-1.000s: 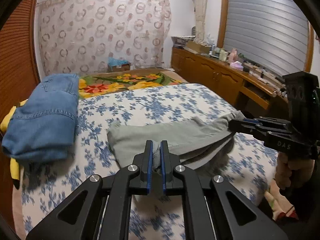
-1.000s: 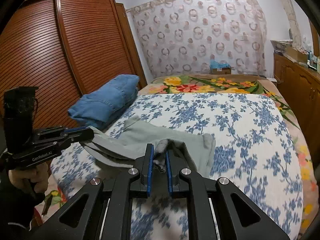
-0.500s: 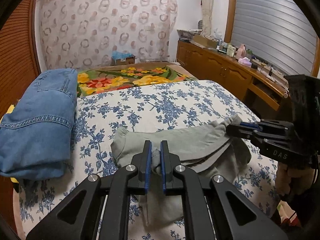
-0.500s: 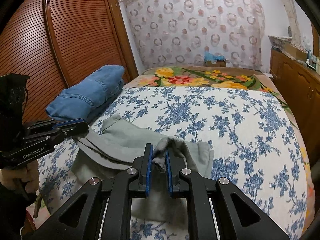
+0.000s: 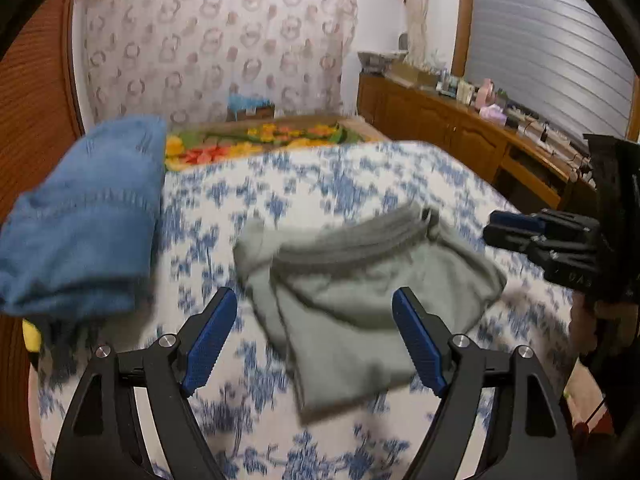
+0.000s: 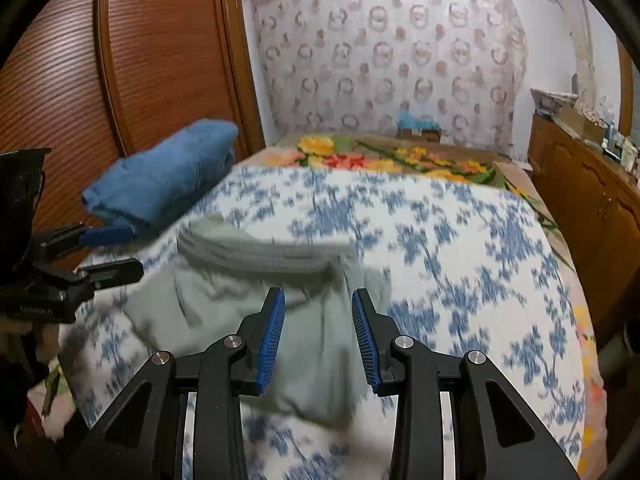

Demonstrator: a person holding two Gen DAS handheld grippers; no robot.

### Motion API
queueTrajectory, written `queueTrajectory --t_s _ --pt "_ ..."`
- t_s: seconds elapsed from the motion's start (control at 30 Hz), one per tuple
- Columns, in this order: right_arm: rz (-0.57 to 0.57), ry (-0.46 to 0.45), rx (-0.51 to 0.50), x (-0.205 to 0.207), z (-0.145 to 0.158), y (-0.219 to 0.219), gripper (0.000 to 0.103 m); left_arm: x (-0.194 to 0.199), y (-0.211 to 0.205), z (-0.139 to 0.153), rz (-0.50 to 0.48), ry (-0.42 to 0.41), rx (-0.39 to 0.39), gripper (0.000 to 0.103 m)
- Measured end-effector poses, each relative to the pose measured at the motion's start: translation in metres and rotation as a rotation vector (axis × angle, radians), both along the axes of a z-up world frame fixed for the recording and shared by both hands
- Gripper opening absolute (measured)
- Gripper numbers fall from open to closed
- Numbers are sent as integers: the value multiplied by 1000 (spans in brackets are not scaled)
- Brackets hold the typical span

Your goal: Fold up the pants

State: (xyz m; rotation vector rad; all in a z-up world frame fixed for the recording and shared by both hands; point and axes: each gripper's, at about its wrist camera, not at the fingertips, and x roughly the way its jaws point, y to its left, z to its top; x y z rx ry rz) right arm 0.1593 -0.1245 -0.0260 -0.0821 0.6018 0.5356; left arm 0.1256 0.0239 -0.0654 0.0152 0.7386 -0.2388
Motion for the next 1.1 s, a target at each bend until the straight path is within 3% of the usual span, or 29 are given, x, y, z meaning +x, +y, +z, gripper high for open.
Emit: queueTrajectory --t_s 0.37,0.4,0.47,0.53,0.63,0.8,1.0,1.1 --pt "3 140 -6 8 -24 -13 31 -10 0 -30 -10 66 24 78" --pt "7 145 -11 9 -24 -13 28 -9 0 -31 -10 73 22 78" --pt "29 154 -14 10 -24 -10 12 -8 -1 -33 -10 76 27 78" --pt "31 143 -24 7 -24 -11 6 -8 -1 -33 -11 74 31 77" --pt "-7 121 -16 7 -23 -19 5 -10 0 -31 -20 71 17 72" --pt "-2 119 -35 3 -27 -13 5 -13 0 -32 -36 75 -9 52" --pt "-4 147 19 6 -29 -21 5 -12 -2 -36 -46 90 -12 42" --pt "-20 143 -2 6 -28 -20 17 -10 -3 -37 -43 94 -11 40"
